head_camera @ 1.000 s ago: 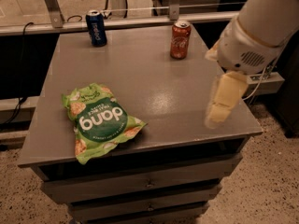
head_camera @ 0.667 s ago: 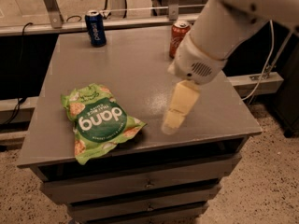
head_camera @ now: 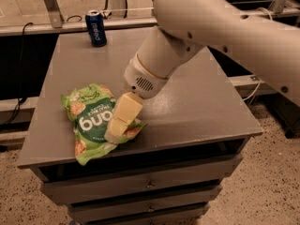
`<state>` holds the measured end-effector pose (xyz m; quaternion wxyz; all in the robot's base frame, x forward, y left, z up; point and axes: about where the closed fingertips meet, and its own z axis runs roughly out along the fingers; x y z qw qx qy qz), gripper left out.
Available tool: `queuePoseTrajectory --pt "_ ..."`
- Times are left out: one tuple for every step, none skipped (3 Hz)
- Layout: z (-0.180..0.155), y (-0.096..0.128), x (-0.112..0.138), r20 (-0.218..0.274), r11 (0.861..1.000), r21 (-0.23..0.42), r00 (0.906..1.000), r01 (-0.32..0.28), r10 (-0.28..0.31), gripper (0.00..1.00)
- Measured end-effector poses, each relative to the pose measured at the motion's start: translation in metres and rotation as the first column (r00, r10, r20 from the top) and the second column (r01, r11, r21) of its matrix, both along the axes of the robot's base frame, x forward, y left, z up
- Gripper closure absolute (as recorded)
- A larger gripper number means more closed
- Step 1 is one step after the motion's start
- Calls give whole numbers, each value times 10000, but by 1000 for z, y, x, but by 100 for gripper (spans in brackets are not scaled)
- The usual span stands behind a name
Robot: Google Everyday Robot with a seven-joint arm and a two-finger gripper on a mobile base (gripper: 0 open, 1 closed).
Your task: Pick green rice chip bag
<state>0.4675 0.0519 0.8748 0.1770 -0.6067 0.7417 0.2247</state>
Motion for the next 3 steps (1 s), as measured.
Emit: queuePoseTrajectory --pt "-15 34 4 -291 9980 591 9993 240 -223 0" --pt "-23 53 6 -303 9946 921 9985 476 -450 17" --pt "-25 60 10 -226 9914 1095 9974 711 -690 40"
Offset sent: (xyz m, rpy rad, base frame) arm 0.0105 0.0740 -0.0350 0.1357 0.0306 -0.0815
